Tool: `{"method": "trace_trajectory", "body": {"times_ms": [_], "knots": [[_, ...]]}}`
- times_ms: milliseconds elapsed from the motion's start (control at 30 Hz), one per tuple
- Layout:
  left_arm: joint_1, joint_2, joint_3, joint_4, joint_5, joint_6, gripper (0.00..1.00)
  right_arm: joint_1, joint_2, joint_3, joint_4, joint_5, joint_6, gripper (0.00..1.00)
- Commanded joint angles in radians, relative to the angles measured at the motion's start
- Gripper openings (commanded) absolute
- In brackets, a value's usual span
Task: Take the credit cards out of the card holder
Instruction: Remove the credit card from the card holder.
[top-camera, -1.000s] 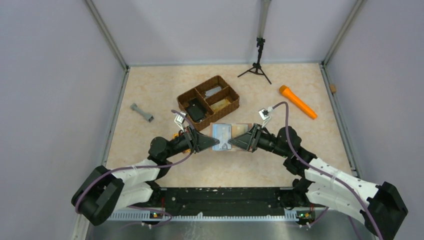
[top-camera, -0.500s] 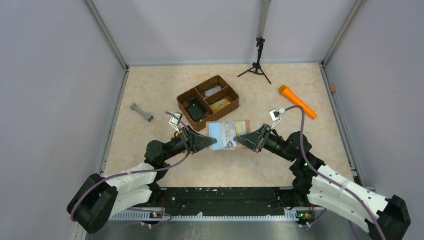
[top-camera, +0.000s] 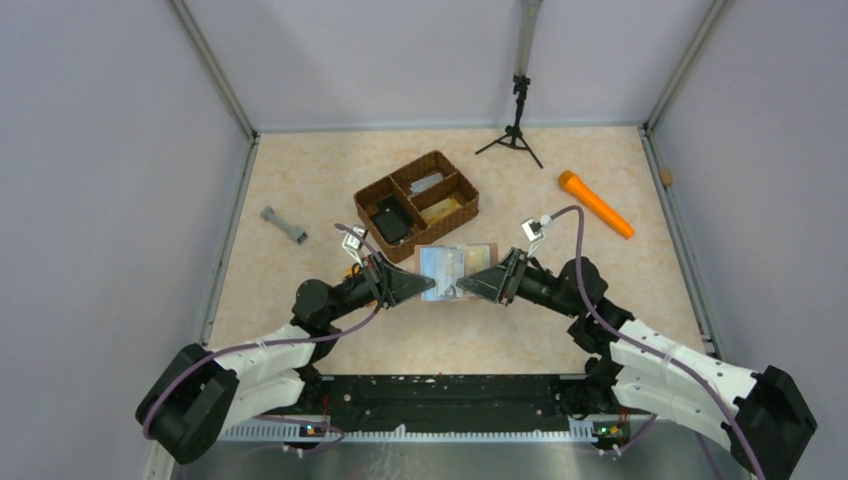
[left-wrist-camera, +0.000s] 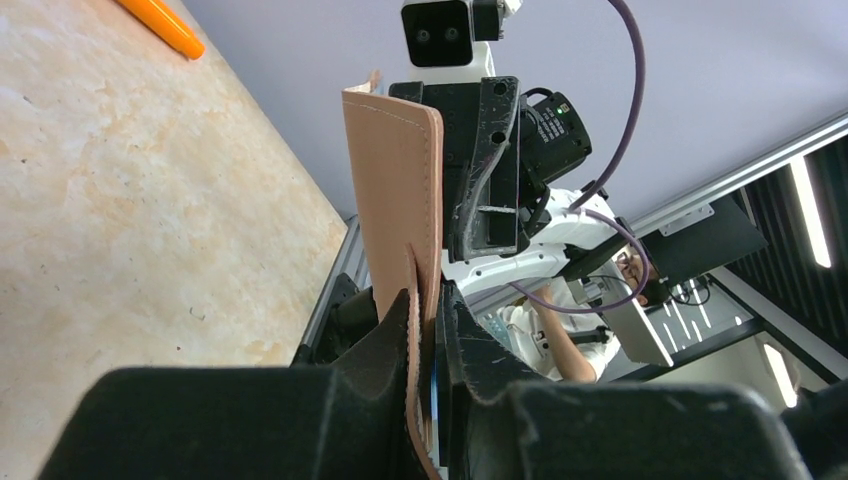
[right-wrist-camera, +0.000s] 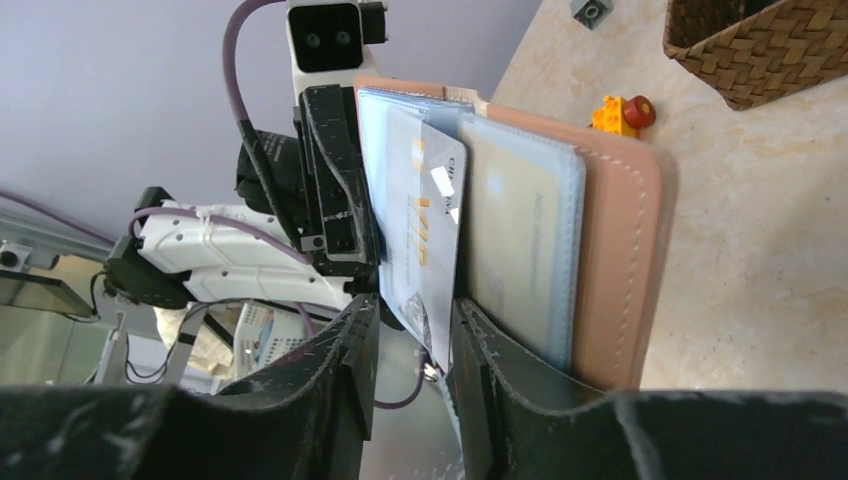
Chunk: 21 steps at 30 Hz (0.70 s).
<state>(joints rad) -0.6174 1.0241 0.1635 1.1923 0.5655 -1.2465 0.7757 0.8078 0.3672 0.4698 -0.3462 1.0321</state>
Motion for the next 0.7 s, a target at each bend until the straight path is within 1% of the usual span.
{"method": "trace_trajectory", "body": {"times_ms": [0, 67, 100, 200, 300, 400, 533, 667], "knots": [[-0.014, 0.008, 0.012, 0.072, 0.014, 0.012, 0.0, -0.004, 0.014, 0.021, 0.095, -0.028, 0.009, 0.3], [-0.015, 0.02, 0.013, 0.086, 0.017, 0.009, 0.0, -0.004, 0.009, 0.025, 0.086, -0.018, 0.007, 0.2], [-0.016, 0.024, 0.014, 0.09, 0.02, 0.009, 0.0, -0.004, 0.006, 0.025, 0.083, -0.013, 0.008, 0.17], [-0.016, 0.03, 0.015, 0.097, 0.025, 0.009, 0.0, -0.004, -0.008, 0.026, 0.067, 0.0, 0.011, 0.12], [-0.016, 0.02, 0.006, 0.106, 0.013, 0.007, 0.0, -0.004, -0.038, 0.024, 0.023, 0.032, 0.001, 0.09], [-0.015, -0.012, -0.015, 0.09, -0.037, 0.014, 0.0, -0.005, -0.092, 0.01, -0.049, 0.096, -0.01, 0.0], [-0.015, -0.052, -0.008, 0.025, -0.051, 0.035, 0.01, -0.006, -0.143, -0.001, -0.106, 0.128, -0.021, 0.0], [-0.016, -0.093, -0.017, -0.022, -0.075, 0.053, 0.03, -0.007, -0.157, 0.016, -0.158, 0.141, -0.046, 0.0]]}}
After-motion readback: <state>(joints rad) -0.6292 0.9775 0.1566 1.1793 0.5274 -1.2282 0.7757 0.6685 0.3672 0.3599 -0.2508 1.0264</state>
